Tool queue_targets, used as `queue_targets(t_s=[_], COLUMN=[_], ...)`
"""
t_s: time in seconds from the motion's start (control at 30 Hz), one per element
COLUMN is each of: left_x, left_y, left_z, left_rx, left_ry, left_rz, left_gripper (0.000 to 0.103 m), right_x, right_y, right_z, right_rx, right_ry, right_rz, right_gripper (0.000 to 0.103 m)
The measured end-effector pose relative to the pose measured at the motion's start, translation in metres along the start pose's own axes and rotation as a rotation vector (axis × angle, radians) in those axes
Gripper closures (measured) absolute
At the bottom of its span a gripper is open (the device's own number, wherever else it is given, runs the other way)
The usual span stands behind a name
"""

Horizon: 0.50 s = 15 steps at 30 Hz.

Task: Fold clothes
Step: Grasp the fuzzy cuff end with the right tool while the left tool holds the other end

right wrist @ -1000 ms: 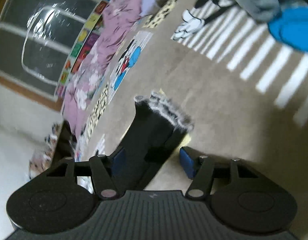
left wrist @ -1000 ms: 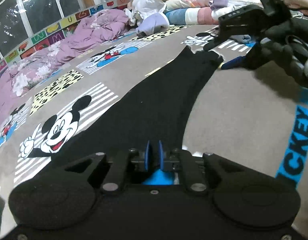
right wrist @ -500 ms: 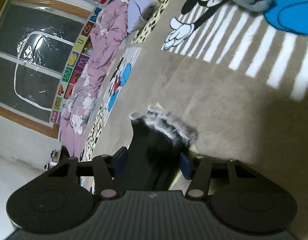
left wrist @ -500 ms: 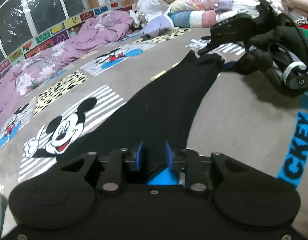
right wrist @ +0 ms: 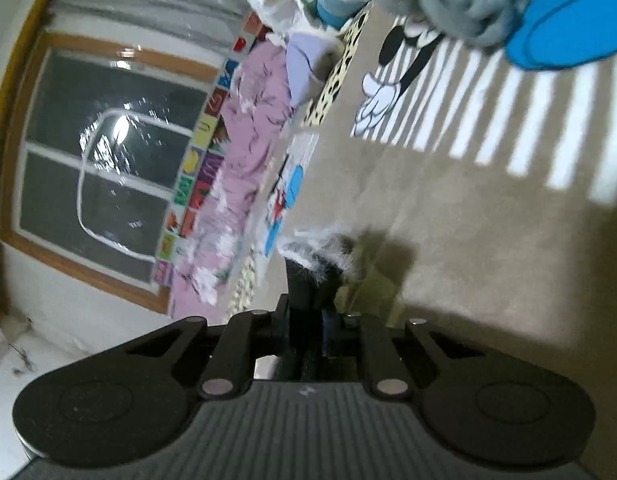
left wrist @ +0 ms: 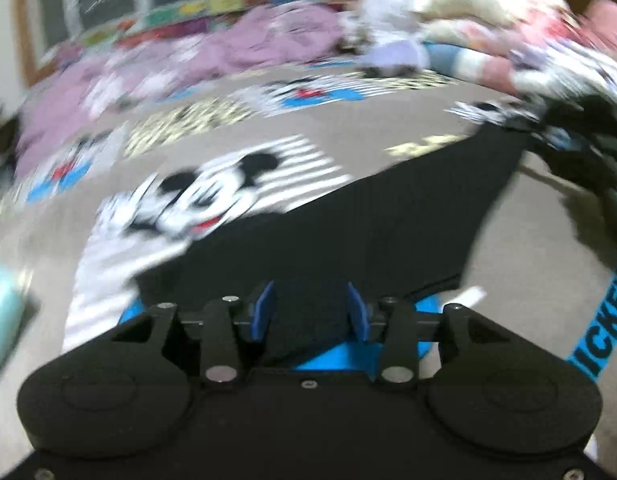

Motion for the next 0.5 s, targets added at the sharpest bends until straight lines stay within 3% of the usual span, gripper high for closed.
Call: queue_targets(t_s=[0.07,0.2,0.33,0.5], left_x=[0.008,0.031,0.010,0.027], left_y=[0.008,0.011,0.021,0.007], left_z=[-0.016,-0.025,-0.034,-0.042], left_rx=[0.081,0.142,0.195,0.215], left_ry=[-0.004,0.005,0.065,0.060], left_rz=[-0.006,0.077,0.029,0.176], left_gripper=[0.066,0.066,0.069,0.068], right_x=[0.002,0.007,0.012,0.018], right_y=[-0.001,-0.003,-0.005,-0.007], right_z=[0.003,0.005,-0.004,-0.027], right_rx=[-0.007,-0.011,0.007,0.058], right_ry=[0.007,0.015,0.008,0.000], right_rz=[-0.008,-0.016,-0.006,0.007], right_gripper=[0.087,0.087,0.087,0.087])
Point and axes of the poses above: each gripper's, at about its wrist camera, not at the fingertips, and x roughly against the way its jaws point, z to its right, y to its underside, the point moved 6 cm from there along -x, roughly the way its jaws point, and after that the axes turned 7 degrees about -z, right-handed, at the moved point
